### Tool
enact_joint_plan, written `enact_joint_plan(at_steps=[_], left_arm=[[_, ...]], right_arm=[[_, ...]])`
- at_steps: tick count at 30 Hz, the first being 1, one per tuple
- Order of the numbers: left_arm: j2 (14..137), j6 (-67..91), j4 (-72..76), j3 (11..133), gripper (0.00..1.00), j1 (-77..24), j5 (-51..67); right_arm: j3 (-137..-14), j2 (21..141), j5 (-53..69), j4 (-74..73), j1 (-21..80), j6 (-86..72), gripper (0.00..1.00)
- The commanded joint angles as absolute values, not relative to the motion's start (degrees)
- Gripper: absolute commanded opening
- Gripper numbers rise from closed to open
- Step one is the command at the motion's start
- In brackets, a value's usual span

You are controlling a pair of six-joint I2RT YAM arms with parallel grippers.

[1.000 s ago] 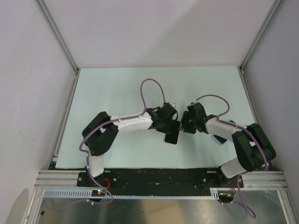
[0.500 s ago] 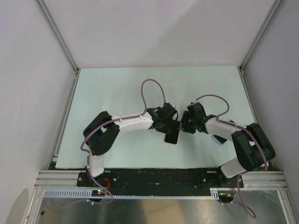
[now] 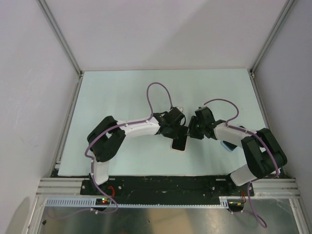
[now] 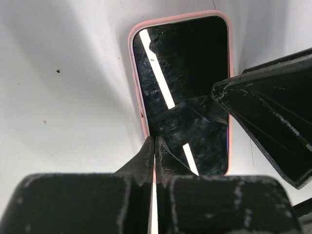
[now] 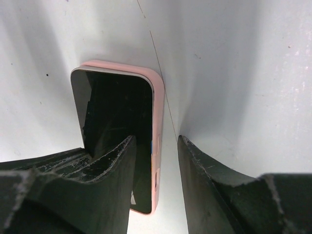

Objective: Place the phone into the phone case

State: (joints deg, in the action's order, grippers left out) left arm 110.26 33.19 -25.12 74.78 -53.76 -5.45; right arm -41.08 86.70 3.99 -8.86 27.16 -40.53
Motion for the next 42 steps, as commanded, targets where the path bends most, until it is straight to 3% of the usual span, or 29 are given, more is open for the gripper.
enact_joint_plan(at_steps=[1, 18, 29, 42], left_arm=[[114.7, 36.16, -22.96, 71.9, 0.0, -55.53, -3.46], [119.35, 44.58, -16.57, 62.93, 0.0, -59.4, -5.34], [119.93, 46.7, -14.96, 60.33, 0.0, -60.37, -6.22], [114.89, 47.53, -12.3, 58.21, 0.0, -59.96, -4.58]], right_arm=[[-40.71, 87.15, 4.13, -7.59, 27.86, -40.96, 0.44], [-40.46, 88.46, 0.34, -7.51, 31.51, -40.16, 0.44], [-40.52, 92.51, -1.82, -6.25, 35.54, -40.3, 0.65], [-42.18, 99.51, -4.93, -7.47, 37.17, -41.25, 0.68]])
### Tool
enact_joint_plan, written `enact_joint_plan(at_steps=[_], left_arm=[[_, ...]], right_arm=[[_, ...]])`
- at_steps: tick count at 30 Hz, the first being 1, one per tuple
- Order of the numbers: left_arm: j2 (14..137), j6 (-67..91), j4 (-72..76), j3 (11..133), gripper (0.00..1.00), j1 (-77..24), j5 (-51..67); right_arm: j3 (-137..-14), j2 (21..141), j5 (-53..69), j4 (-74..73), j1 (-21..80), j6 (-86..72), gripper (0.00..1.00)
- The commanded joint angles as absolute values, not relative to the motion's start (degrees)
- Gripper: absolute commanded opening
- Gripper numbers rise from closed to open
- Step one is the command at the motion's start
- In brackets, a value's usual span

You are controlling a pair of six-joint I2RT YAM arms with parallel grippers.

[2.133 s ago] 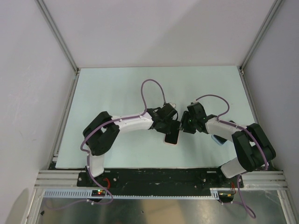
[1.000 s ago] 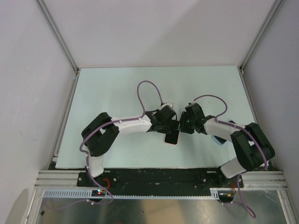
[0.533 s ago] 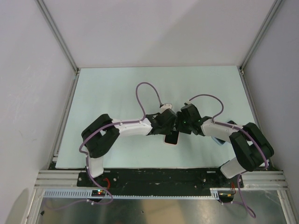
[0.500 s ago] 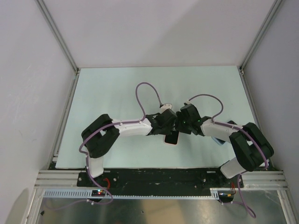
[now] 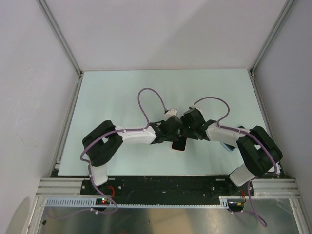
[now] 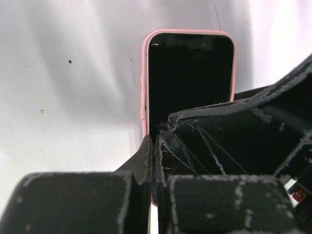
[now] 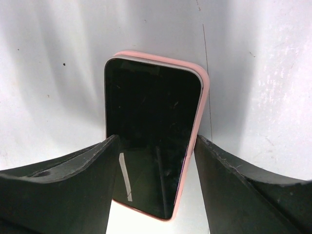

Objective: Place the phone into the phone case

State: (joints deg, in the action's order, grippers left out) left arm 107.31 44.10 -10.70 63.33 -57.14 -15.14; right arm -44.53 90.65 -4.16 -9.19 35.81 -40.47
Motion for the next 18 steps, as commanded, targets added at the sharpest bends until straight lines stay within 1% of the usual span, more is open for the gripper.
enact_joint_plan(at_steps=[1, 12, 18], left_arm=[[114.22, 47.59, -12.17, 58.02, 0.0, -59.78, -4.27], [105.62, 46.17, -11.17, 56.3, 0.0, -56.86, -2.32], [99.84, 45.05, -11.38, 56.33, 0.0, -54.98, -1.64]], right_arm=[[-42.49, 100.11, -5.28, -7.87, 37.3, -41.37, 0.68], [-43.68, 105.07, -8.3, -9.98, 38.33, -41.99, 0.67], [-43.68, 104.35, -8.78, -9.59, 38.3, -40.99, 0.66]])
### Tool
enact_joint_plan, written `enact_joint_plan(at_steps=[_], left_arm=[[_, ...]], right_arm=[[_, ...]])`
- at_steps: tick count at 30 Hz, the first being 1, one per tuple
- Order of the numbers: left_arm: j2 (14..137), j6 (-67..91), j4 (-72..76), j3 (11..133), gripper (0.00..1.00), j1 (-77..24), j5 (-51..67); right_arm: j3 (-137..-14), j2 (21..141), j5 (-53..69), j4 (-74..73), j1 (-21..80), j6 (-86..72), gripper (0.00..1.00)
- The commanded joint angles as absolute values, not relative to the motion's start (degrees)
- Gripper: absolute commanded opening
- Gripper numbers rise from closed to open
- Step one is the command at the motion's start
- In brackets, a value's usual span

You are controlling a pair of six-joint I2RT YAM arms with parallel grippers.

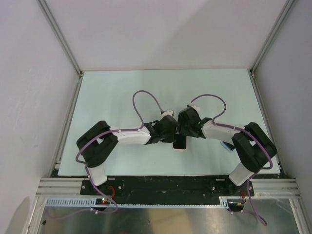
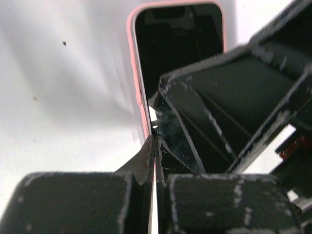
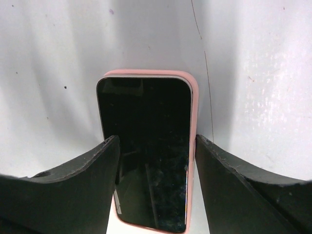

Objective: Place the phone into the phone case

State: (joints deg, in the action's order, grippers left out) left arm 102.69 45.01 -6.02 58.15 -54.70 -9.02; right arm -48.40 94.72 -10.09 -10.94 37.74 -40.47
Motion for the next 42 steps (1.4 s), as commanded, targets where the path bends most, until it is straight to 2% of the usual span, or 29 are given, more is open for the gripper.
enact_joint_plan(at_steps=[1, 6, 11, 16, 22, 33, 42], left_arm=[[99.1, 44.98, -11.4, 56.25, 0.01, -54.73, -1.57], [94.21, 45.16, -12.94, 55.99, 0.08, -53.29, -2.92], [88.86, 47.42, -16.84, 54.37, 0.16, -49.55, -9.68], [84.82, 49.91, -17.91, 52.5, 0.2, -42.02, -12.34], [88.36, 48.38, -18.33, 55.14, 0.2, -37.14, -8.63], [89.93, 47.51, -18.22, 54.05, 0.18, -37.22, -5.21], [89.7, 51.09, -18.29, 51.53, 0.19, -41.18, -9.51]], right_arm=[[-43.64, 103.86, -8.52, -9.24, 38.22, -40.45, 0.67], [-44.09, 101.97, -5.12, -5.71, 37.14, -37.21, 0.67], [-46.99, 103.89, 2.55, -2.11, 35.91, -31.84, 0.67], [-50.88, 106.66, 9.53, 0.45, 37.26, -28.46, 0.67], [-52.0, 107.76, 15.96, 3.56, 40.42, -26.76, 0.67], [-51.92, 105.29, 10.0, -0.65, 39.86, -29.4, 0.67], [-51.53, 95.83, 1.88, -5.78, 37.54, -31.52, 0.69]])
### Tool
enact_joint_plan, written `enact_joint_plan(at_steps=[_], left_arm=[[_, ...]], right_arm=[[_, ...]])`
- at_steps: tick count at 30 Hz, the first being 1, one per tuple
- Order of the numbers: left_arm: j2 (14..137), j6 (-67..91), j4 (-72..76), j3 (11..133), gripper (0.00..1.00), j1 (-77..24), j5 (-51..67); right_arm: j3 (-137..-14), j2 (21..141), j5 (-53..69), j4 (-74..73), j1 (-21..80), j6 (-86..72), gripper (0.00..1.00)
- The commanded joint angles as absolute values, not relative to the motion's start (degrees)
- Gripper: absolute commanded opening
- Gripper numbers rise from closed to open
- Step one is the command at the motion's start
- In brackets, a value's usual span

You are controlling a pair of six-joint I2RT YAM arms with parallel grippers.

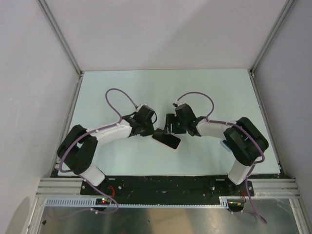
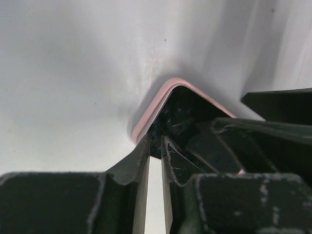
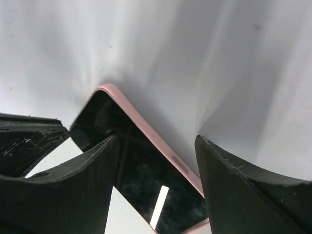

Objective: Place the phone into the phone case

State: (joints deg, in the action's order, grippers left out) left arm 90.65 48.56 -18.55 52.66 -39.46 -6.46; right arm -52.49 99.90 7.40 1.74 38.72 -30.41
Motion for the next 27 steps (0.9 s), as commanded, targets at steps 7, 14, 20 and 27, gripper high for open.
enact_joint_plan(at_steps=[7, 14, 20, 27], left_arm=[[88.99, 54.28, -18.36, 49.82, 0.23, -42.57, -13.96], [90.69, 54.19, -18.33, 50.49, 0.24, -42.54, -14.24], [91.41, 54.1, -18.31, 50.81, 0.23, -42.82, -13.73], [92.61, 54.52, -18.24, 51.02, 0.25, -43.3, -13.04]], right_arm=[[-51.39, 92.93, 0.7, -8.72, 36.55, -31.17, 0.7], [-49.46, 92.74, 0.03, -8.86, 36.4, -31.79, 0.69], [-48.69, 92.89, 0.0, -8.73, 36.33, -31.62, 0.69], [-48.27, 93.28, 0.0, -8.4, 36.32, -31.59, 0.69]])
